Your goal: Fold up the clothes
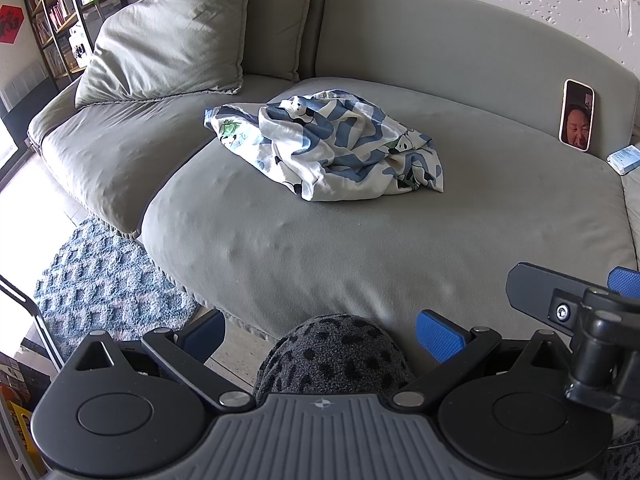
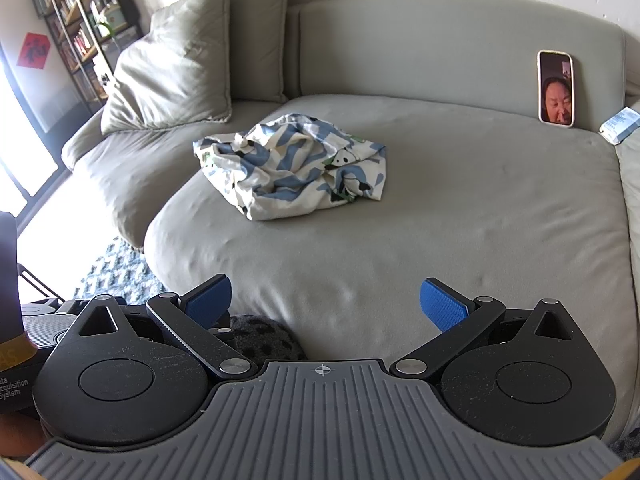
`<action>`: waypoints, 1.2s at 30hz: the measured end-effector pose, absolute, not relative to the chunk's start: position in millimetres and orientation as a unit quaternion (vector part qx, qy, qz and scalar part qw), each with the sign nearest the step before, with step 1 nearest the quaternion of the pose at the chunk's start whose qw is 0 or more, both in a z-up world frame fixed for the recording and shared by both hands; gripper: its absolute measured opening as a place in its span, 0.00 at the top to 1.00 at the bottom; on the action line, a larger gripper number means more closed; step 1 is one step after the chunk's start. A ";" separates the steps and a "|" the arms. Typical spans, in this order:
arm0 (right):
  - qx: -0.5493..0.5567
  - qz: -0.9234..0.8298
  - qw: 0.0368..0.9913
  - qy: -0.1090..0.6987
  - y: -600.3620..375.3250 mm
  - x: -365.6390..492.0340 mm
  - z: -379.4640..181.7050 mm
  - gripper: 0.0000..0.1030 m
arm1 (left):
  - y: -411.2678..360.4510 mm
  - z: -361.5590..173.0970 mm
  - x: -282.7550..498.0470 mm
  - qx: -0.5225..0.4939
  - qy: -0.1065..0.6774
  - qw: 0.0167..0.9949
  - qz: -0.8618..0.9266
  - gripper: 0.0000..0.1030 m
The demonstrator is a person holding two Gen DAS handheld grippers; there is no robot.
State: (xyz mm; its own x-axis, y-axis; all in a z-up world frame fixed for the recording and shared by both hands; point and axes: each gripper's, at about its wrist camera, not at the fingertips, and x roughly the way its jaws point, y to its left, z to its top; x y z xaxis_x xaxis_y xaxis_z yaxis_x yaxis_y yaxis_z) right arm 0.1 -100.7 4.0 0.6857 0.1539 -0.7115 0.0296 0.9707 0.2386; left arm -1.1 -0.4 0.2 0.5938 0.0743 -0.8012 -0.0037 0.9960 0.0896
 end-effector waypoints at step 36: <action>0.111 0.017 0.924 0.366 -114.2 101.9 -34.2 0.10 | 95.8 -44.1 78.7 -0.132 0.393 0.906 0.084 0.04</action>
